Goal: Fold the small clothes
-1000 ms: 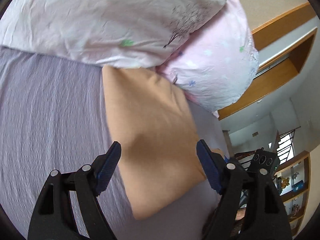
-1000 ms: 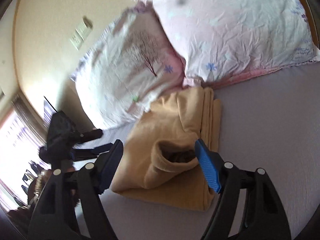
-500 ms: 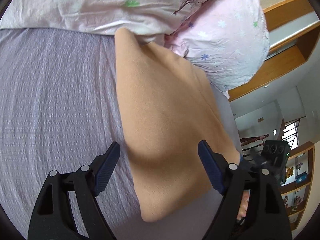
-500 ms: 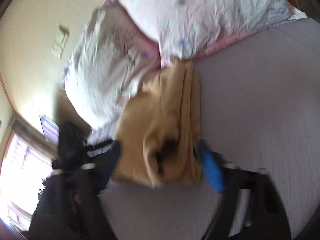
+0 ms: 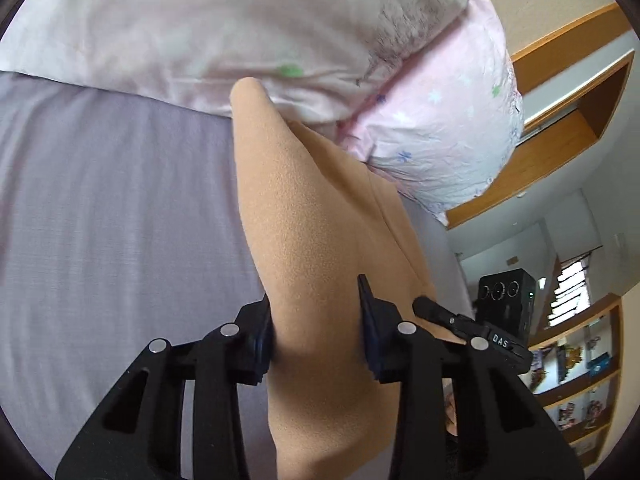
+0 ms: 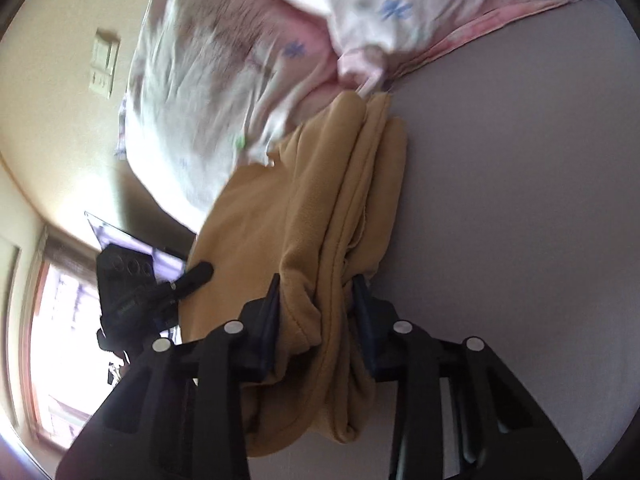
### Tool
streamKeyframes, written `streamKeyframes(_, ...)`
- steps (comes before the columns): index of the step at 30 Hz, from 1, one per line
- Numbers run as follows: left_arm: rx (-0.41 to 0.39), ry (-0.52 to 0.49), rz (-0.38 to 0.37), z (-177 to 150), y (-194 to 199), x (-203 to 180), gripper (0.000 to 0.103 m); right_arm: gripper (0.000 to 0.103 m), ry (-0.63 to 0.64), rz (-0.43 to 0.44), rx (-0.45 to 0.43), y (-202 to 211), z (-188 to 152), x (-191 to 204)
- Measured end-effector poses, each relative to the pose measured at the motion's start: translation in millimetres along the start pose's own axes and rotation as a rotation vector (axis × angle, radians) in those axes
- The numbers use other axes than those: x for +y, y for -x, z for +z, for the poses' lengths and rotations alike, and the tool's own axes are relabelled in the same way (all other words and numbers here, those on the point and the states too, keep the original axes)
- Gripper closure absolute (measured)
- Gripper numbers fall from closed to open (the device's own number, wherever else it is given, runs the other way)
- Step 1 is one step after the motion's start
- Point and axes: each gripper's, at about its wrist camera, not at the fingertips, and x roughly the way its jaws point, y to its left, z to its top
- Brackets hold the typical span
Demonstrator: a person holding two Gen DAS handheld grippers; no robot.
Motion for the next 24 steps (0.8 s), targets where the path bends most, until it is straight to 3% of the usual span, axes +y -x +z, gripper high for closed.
streamKeyframes(3,-0.004,-0.005,0.109,-11.5,18.1,14.2,0.061,0.055,0.059,-0.084,0.007,-8.8,-8.6,17.4)
streamKeyframes(4,-0.026,-0.022,0.122,-15.9,28.1,14.2,0.061,0.053,0.075,-0.104,-0.03,0.1,-11.5,23.9)
streamKeyframes(6,-0.092,-0.106,0.166,-34.1,58.0,2.1,0.048,0.036,0.124,-0.097,-0.158,34.4,-25.1,43.0)
streamKeyframes(7,-0.117,-0.14,0.171,-43.4,68.2,-5.4,0.043,0.034,0.141,-0.06,-0.191,46.1,-32.7,50.3)
streamKeyframes(8,-0.139,-0.179,0.153,-54.4,77.8,-15.7,0.036,0.033,0.158,0.043,-0.196,56.7,-44.0,61.3)
streamKeyframes(10,-0.154,-0.242,0.073,-70.7,85.8,-34.5,0.032,0.029,0.16,0.182,-0.15,56.2,-57.2,73.0)
streamKeyframes(13,-0.11,-0.305,0.003,-82.8,70.2,-59.6,0.023,0.027,0.114,0.244,-0.066,35.0,-66.6,76.5)
streamKeyframes(15,-0.073,-0.319,0.036,-84.2,51.4,-64.1,0.023,0.027,0.02,0.218,-0.037,19.1,-66.5,60.8)
streamKeyframes(18,0.055,-0.318,0.165,-89.3,17.9,-56.7,0.023,0.027,-0.113,0.17,-0.019,14.8,-73.3,32.4)
streamKeyframes(21,0.054,-0.357,0.2,-102.6,24.0,-55.1,0.023,0.026,-0.112,0.135,-0.022,25.0,-89.5,25.6)
streamKeyframes(24,0.008,-0.363,0.207,-117.1,46.2,-56.4,0.022,0.01,0.005,0.028,-0.061,42.5,-106.8,43.9)
